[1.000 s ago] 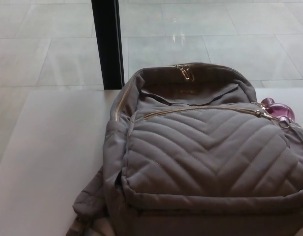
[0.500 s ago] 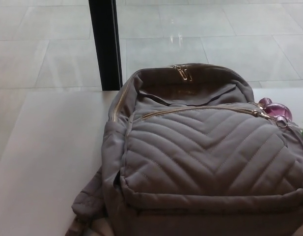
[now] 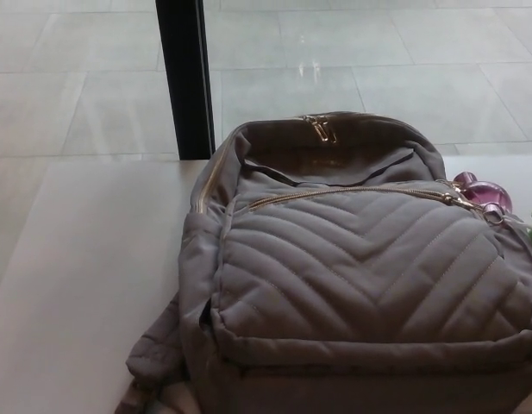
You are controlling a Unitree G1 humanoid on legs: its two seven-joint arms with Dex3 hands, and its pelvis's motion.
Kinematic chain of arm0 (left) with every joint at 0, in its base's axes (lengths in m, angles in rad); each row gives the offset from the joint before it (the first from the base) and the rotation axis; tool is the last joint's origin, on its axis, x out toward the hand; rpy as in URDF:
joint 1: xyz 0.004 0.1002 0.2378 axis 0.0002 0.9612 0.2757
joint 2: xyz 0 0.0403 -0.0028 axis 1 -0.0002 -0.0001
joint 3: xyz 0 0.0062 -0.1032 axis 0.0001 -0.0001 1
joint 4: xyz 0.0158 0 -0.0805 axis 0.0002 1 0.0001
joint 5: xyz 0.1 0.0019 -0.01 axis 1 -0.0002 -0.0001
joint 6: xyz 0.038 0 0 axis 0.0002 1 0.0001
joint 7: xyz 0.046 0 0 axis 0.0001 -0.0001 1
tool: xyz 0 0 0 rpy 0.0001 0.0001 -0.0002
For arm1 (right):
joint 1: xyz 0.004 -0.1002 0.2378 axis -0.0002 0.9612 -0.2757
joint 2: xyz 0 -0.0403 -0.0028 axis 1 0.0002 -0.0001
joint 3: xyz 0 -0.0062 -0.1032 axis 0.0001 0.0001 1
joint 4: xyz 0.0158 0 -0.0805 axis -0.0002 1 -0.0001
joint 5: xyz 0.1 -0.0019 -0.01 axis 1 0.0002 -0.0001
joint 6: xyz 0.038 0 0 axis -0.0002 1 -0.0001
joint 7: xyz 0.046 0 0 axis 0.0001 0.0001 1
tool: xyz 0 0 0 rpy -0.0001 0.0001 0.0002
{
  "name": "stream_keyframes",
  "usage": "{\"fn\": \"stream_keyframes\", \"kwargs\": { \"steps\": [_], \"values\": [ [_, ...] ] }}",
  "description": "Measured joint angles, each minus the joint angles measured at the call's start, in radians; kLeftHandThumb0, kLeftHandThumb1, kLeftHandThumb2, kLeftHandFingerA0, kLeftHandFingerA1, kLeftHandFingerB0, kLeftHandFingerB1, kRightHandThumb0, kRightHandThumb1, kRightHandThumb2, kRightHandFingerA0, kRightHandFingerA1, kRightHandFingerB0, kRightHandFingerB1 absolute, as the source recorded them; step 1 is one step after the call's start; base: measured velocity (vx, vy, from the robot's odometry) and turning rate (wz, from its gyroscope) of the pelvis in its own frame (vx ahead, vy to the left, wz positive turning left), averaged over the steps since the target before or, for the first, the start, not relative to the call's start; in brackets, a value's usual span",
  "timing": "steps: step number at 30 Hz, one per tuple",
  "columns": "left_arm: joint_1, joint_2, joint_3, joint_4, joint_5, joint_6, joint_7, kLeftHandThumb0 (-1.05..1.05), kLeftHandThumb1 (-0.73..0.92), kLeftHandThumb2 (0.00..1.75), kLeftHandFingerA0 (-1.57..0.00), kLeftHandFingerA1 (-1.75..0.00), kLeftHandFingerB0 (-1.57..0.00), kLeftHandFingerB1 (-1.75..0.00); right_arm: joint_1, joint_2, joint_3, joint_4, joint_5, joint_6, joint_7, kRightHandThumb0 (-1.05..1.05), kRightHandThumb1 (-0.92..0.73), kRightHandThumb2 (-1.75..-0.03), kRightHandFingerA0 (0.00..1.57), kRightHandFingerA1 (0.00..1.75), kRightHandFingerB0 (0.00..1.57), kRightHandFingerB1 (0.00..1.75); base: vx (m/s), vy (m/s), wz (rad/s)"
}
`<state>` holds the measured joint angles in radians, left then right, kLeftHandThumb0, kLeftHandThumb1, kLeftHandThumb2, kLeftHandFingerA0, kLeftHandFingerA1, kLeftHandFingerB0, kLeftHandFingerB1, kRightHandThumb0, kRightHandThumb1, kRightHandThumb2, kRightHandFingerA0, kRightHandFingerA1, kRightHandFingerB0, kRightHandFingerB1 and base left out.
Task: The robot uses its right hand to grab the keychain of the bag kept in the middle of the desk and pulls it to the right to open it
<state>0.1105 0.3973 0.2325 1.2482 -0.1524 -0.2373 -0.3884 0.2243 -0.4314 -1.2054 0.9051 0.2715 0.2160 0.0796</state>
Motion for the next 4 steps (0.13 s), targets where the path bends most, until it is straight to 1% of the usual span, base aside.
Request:
{"fn": "stream_keyframes", "kwargs": {
  "steps": [4],
  "values": [
    [0.004,0.0,0.004,0.0,0.001,0.0,-0.001,-0.73,0.8,0.63,-0.51,-0.58,-0.37,-0.44,0.011,0.0,0.013,-0.009,0.03,-0.002,-0.019,-0.38,-0.69,-0.6,0.54,0.6,0.31,0.4,0.0,0.0,0.0]
  ]
}}
